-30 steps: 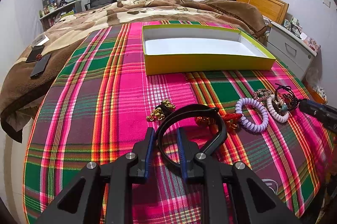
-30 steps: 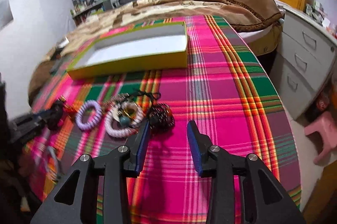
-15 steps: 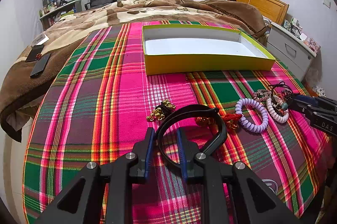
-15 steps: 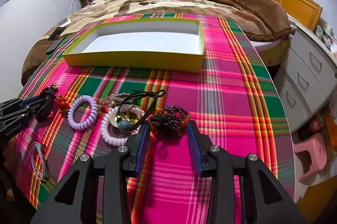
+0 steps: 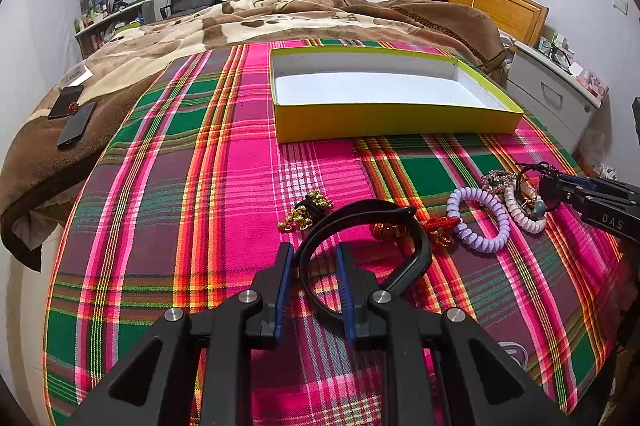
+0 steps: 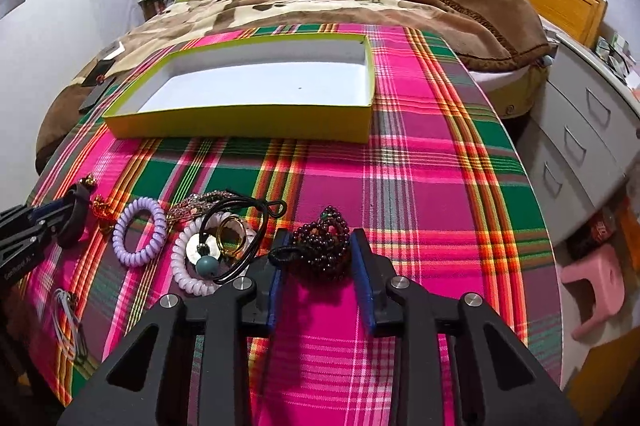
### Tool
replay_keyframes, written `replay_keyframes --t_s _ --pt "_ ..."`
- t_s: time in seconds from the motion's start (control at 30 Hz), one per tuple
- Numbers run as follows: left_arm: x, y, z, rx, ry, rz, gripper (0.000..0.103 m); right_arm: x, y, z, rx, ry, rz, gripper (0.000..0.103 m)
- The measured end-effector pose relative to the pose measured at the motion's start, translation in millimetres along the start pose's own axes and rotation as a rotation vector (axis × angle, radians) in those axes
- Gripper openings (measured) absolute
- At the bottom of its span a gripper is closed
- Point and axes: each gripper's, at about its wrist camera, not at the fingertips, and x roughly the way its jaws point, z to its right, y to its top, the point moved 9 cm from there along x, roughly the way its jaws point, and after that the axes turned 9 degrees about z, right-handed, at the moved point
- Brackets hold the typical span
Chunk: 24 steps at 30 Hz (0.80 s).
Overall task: Organize jewelry
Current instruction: 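Lower the right tool onto the dark red beaded bracelet and close it, then carry the black wristband with the left tool while the right tool carries the beaded bracelet into the box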
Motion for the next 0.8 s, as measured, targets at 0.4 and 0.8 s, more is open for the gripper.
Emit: replay_keyframes --t_s 0.4,0.8 --pt "-11 -5 -2 -0.022 -0.038 0.011 0.01 -26 -7 -1 0.043 -0.001 0.049 0.021" --pt "-46 6 7 -0.026 -0.083 0.069 0.009 -62 0 -16 0.043 0.018 0.117 0.02"
